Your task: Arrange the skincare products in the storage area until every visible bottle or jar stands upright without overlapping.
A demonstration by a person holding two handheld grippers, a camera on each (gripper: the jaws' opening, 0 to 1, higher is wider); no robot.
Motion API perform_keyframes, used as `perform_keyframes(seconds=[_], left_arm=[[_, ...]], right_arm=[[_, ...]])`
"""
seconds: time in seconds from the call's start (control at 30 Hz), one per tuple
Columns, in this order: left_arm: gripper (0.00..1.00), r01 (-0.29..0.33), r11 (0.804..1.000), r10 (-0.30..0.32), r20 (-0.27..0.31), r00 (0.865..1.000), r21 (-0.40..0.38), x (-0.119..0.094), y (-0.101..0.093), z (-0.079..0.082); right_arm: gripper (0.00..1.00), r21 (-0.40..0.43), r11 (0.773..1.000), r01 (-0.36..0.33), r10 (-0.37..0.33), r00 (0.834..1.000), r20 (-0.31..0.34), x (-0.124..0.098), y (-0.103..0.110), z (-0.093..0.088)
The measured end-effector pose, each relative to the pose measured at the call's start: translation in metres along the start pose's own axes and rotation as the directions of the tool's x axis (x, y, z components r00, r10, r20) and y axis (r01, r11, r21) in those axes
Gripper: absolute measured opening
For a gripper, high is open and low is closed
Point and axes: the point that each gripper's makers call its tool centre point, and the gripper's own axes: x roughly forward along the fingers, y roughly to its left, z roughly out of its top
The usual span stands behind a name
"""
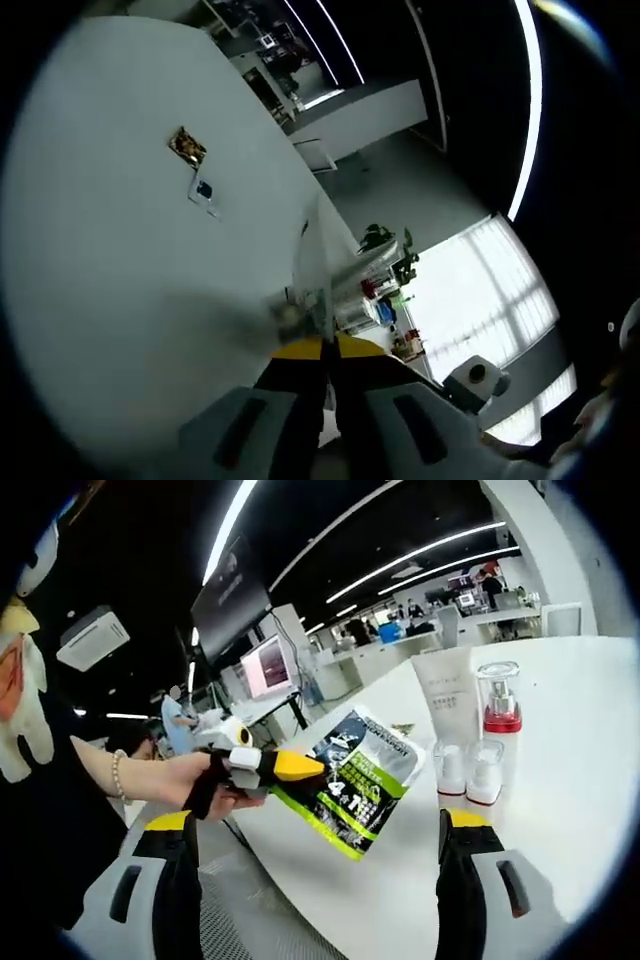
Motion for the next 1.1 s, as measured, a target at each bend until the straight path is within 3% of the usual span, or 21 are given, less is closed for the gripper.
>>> perform_keyframes(seconds=[0.23, 0.43, 0.53, 0.67, 0.83, 0.93, 1.03, 1.1], left_arm=[[0.00, -0.043, 0.999, 0.043, -0.022, 0.999, 0.001, 0.013, 0.016, -0.005], [0.00, -0.097, 0.994, 0.098, -0.041, 0.994, 0.041, 0.023, 0.031, -0.011], [0.00, -0.153, 0.984, 0.159, -0.060, 0.985, 0.088, 0.024, 0.044, -0.015], [0.00, -0.200, 0.975, 0.205, -0.041, 0.978, 0.098, 0.023, 0.053, -0.012], [0.00, -0.286, 0.936, 0.297, -0.026, 0.955, 0.204, 0.022, 0.067, -0.010], [0.01, -0.307, 0.909, 0.330, -0.037, 0.943, 0.281, 0.023, 0.077, -0.006], [0.05, -0.354, 0.851, 0.403, -0.050, 0.914, 0.389, 0.021, 0.087, -0.009], [0.07, -0.364, 0.823, 0.426, -0.051, 0.903, 0.436, 0.022, 0.090, -0.010]], right_arm=[[0.99, 0.035, 0.999, 0.034, -0.035, 0.999, 0.021, -0.004, -0.010, 0.001], [0.99, 0.026, 0.999, 0.042, -0.042, 0.999, -0.003, -0.002, -0.011, -0.005], [0.99, 0.040, 0.998, 0.053, -0.054, 0.999, 0.004, -0.003, -0.014, -0.004], [0.99, 0.043, 0.998, 0.055, -0.055, 0.999, -0.001, -0.003, -0.013, -0.005], [0.99, 0.040, 0.998, 0.049, -0.049, 0.999, -0.008, -0.002, -0.011, -0.006], [0.99, 0.046, 0.998, 0.052, -0.052, 0.999, -0.006, -0.003, -0.013, -0.006], [0.99, 0.048, 0.998, 0.051, -0.050, 0.999, -0.007, -0.003, -0.013, -0.007], [0.99, 0.048, 0.998, 0.050, -0.049, 0.999, -0.008, -0.003, -0.013, -0.007]])
